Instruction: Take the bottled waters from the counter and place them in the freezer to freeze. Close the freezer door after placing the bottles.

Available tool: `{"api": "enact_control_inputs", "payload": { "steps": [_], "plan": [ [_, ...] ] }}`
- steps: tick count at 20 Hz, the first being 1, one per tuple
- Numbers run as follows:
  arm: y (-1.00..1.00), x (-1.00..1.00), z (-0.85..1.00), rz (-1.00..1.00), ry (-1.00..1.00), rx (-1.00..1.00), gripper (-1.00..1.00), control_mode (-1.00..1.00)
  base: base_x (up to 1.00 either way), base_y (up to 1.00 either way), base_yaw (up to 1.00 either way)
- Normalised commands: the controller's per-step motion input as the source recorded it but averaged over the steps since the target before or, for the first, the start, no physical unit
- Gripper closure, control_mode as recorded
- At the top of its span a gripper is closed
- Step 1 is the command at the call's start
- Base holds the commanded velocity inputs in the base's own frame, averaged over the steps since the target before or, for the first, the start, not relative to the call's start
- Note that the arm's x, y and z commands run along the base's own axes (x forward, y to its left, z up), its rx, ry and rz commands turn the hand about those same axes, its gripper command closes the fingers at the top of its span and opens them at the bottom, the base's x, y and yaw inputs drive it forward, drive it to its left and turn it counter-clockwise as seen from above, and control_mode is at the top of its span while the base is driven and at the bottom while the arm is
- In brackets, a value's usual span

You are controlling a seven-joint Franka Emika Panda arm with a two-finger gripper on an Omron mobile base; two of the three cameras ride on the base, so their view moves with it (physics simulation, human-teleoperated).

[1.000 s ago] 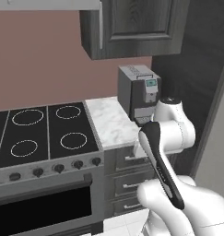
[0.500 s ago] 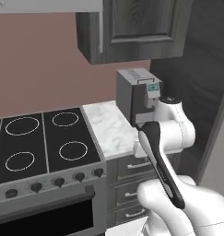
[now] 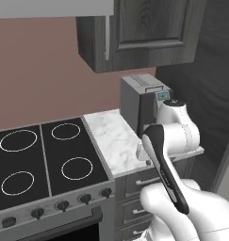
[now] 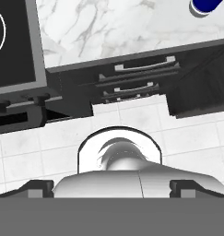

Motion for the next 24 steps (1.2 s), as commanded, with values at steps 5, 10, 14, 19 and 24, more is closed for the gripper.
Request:
{"api": "enact_control_inputs", "payload": {
  "steps": [5,10,14,19,24],
  "plan": [
    [0.0,0.0,0.0,0.0,0.0,0.0,-1.0,1.0,0.39,0.06,0.0],
    [0.0,0.0,0.0,0.0,0.0,0.0,-1.0,1.0,0.22,0.01,0.0],
    [0.0,0.01,0.0,0.0,0.0,0.0,-1.0,-1.0,0.0,0.0,0.0],
    [-0.01,-0.03,0.0,0.0,-0.05,0.0,-1.0,-1.0,0.0,0.0,0.0],
    [-0.22,-0.06,0.03,0.01,-0.26,0.0,-1.0,-1.0,0.0,0.0,0.0]
  ]
}}
